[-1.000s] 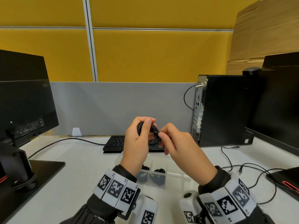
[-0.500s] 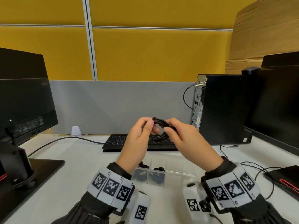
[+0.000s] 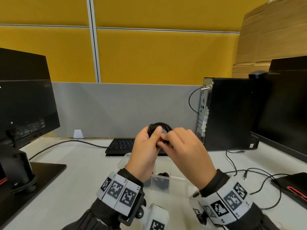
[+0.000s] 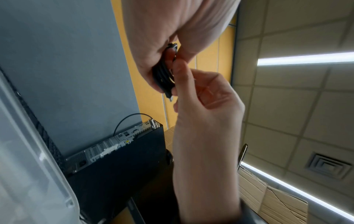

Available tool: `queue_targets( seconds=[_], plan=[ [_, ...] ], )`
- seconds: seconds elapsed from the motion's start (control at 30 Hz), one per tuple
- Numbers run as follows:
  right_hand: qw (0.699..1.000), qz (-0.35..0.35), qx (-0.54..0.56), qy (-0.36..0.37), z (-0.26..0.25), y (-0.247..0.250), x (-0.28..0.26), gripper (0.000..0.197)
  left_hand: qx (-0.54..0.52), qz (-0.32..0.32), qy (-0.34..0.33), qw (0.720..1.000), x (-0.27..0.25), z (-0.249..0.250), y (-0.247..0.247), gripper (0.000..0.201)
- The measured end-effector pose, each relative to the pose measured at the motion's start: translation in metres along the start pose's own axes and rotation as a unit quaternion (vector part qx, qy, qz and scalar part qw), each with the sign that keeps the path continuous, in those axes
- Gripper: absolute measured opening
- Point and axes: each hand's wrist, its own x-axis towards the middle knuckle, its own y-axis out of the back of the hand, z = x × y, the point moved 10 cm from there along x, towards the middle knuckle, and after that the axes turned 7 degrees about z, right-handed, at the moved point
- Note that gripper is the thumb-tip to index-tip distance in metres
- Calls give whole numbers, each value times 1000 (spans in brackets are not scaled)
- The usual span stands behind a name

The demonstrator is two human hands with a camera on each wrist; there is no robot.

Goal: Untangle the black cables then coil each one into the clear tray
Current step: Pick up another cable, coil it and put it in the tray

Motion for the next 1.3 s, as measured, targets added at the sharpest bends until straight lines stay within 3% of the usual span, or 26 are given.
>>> queue_targets(
  seconds=[0.23,0.4,0.47,0.57,0.63,0.7,0.8,0.93,1.13,1.3],
  plan=[
    [989,-110,95,-37,11,-10,-13,29,4,-47,27,999,2,-4,-4,10],
    [925,-49,292,-240,54,7,-10,25,38,-61,47,996,7,-12,-3,14],
    [908,-121,283,-285,63,-7,-6,18,95,-96,41,990,2,-17,-11,30],
    [898,-277,232,-250,56,-34,-5,15,174,-128,23,976,-4,-20,-16,43],
    [886,-321,222,-250,55,-40,-5,15,205,-150,33,966,-6,-23,-15,53],
    [871,-325,234,-285,58,-43,-8,12,235,-163,56,957,-6,-27,-13,63],
    [864,-296,246,-326,61,-47,-10,10,214,-133,73,965,0,-25,-10,66],
    [873,-270,238,-329,61,-49,-9,15,179,-143,84,970,1,-24,-15,55],
    [873,-288,241,-311,56,-48,-4,12,220,-120,32,968,6,-18,-18,39],
    [905,-314,148,-244,57,-45,-10,15,233,-131,38,963,5,-34,-23,43]
  ],
)
